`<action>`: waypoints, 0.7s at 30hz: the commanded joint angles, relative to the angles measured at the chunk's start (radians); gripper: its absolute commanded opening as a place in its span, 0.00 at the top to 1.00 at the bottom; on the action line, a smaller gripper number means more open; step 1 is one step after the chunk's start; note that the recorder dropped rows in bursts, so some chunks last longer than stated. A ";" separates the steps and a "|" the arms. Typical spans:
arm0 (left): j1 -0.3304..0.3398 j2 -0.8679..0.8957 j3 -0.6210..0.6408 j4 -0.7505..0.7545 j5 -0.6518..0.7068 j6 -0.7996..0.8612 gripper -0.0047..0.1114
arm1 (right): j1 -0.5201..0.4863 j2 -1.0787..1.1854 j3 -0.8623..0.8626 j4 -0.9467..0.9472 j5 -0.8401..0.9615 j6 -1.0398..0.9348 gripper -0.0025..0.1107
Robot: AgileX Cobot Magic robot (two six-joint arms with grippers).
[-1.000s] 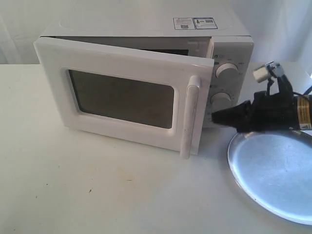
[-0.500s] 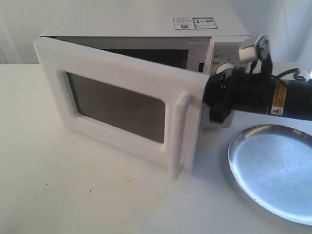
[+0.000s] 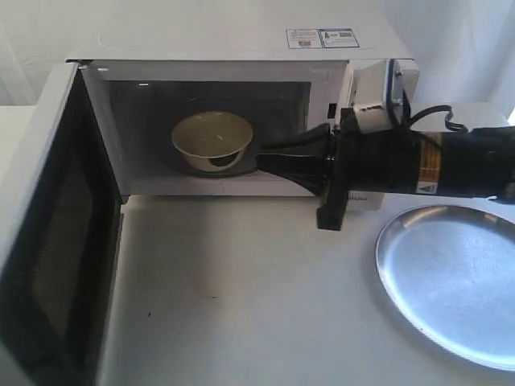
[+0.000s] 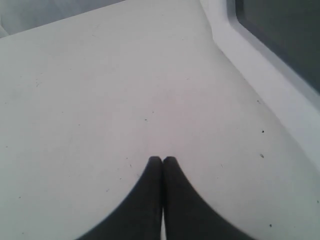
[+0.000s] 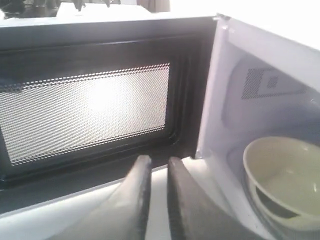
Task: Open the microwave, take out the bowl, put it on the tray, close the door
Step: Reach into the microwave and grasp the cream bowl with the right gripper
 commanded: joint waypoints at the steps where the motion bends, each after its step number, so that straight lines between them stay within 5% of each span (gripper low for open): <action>1: 0.001 -0.002 -0.002 -0.008 0.000 -0.004 0.96 | 0.121 0.005 -0.006 0.213 0.156 -0.119 0.65; 7: 0.001 -0.002 -0.002 -0.008 0.000 -0.004 0.96 | 0.278 0.120 -0.100 0.527 0.468 -0.470 0.46; 21: 0.001 -0.002 -0.002 -0.008 0.000 -0.004 0.96 | 0.310 0.459 -0.515 0.615 0.771 -0.572 0.46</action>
